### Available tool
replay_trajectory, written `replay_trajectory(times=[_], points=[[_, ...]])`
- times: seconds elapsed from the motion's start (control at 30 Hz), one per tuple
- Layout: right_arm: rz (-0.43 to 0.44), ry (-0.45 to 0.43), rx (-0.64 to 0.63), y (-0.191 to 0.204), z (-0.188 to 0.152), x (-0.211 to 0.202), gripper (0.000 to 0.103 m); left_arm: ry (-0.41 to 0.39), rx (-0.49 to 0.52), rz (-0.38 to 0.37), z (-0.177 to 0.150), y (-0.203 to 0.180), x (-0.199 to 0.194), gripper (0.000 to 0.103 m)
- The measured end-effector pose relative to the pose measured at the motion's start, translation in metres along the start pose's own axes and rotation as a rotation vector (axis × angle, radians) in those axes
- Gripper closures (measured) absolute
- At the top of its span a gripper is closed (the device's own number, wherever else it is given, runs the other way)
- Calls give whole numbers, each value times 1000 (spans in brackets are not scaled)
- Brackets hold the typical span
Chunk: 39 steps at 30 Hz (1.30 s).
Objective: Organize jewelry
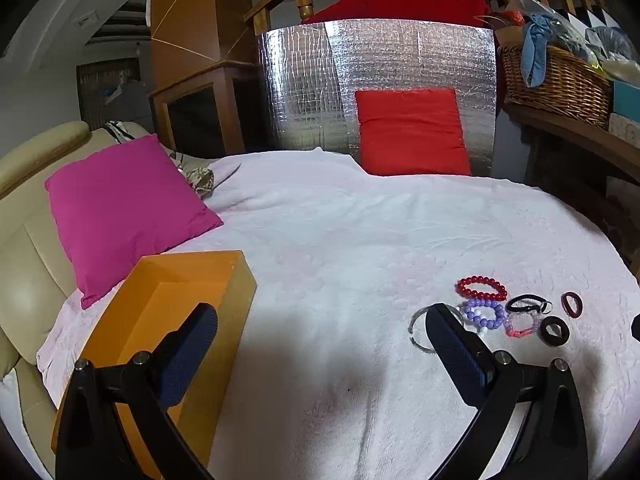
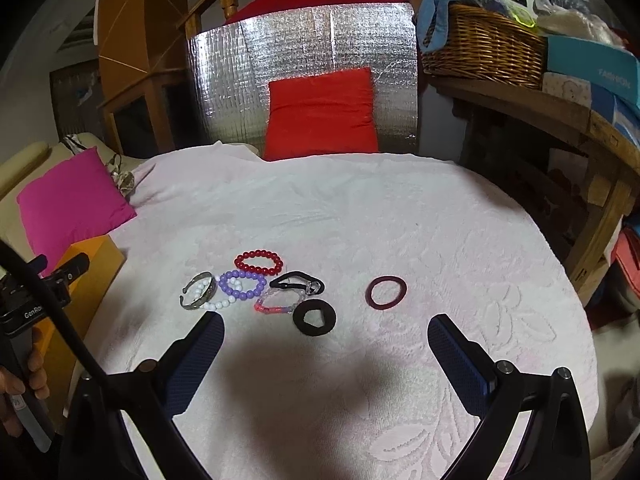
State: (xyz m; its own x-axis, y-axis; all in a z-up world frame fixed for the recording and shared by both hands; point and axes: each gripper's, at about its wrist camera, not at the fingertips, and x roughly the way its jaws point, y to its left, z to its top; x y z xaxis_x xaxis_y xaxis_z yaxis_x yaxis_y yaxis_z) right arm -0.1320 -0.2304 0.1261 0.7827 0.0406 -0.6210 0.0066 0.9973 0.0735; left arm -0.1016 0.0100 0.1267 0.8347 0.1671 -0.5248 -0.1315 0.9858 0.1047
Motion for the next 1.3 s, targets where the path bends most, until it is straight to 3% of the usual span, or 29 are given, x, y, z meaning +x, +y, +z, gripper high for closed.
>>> replay_trajectory(times=[1.03, 1.17, 1.3], points=[[30, 61, 53, -11, 1, 24, 0, 32, 41, -24, 4, -21, 17, 0], [47, 99, 65, -16, -1, 34, 5, 53, 47, -32, 4, -23, 23, 0], [55, 151, 66, -24, -5, 48, 12, 125, 44, -72, 0, -20, 39, 0]])
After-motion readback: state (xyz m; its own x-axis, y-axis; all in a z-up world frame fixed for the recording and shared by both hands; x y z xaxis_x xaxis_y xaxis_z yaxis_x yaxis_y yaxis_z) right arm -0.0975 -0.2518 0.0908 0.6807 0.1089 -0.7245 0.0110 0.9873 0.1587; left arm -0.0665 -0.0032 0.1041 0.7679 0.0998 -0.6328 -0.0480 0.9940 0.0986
